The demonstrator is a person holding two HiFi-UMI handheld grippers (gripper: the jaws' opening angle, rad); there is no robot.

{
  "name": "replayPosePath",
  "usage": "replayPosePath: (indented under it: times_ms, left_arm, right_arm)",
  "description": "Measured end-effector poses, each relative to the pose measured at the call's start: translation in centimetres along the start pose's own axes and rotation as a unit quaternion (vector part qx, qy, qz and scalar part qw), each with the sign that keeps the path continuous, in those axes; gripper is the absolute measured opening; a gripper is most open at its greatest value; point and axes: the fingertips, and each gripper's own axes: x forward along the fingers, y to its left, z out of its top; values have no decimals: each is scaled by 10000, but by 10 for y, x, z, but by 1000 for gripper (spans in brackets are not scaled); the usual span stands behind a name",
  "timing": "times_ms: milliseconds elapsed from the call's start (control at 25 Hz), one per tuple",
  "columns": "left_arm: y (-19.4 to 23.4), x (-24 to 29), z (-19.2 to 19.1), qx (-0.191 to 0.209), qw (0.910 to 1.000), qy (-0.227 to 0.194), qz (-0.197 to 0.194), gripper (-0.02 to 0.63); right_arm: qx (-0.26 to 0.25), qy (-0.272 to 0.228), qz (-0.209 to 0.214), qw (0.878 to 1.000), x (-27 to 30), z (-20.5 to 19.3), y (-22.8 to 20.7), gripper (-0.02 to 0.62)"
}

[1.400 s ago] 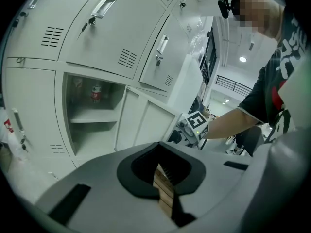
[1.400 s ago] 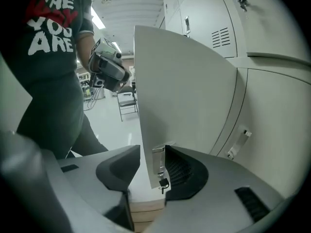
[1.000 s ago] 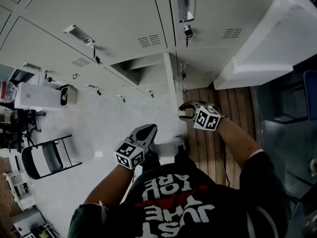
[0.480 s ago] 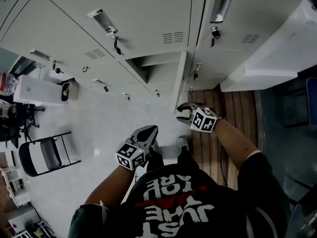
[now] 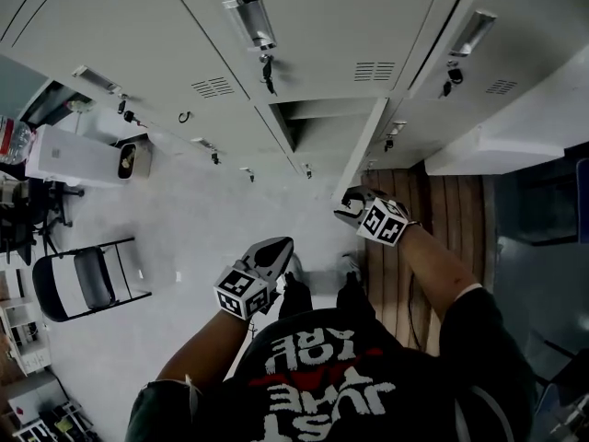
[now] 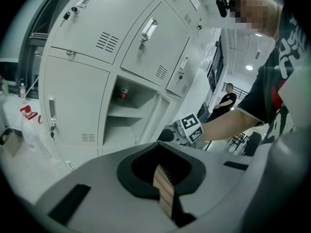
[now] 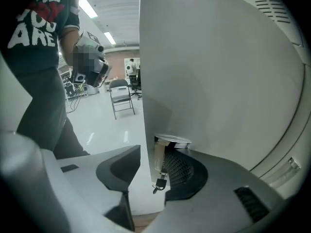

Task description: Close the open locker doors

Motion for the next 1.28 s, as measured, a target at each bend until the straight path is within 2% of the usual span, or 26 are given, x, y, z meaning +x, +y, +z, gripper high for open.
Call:
replayPosePath:
  times_ms: [200,520,720,1000,1280]
  left_arm:
    - [19,-15,-2,-1,10000,-28,59,8]
    - [51,-26,-3,-38,9999,-101,130,8]
    - [71,-30,0,-49,9997,-172,172,8]
    - [100,-33,9,-209,9989,-313,268,8]
    - [121,-37,11,-207,9989,-343,249,8]
  right_arm:
    - [58,-28,-94,9999,19,16,-9,169]
    - [-1,42,-348,9994,45,38,-36,102]
    - [69,24,-729,9973,59,51,-57,57]
    - [386,-145,-1328,9903,79,70,-86,54]
    - [760,-254,-1835,9798,95,84,-116,52]
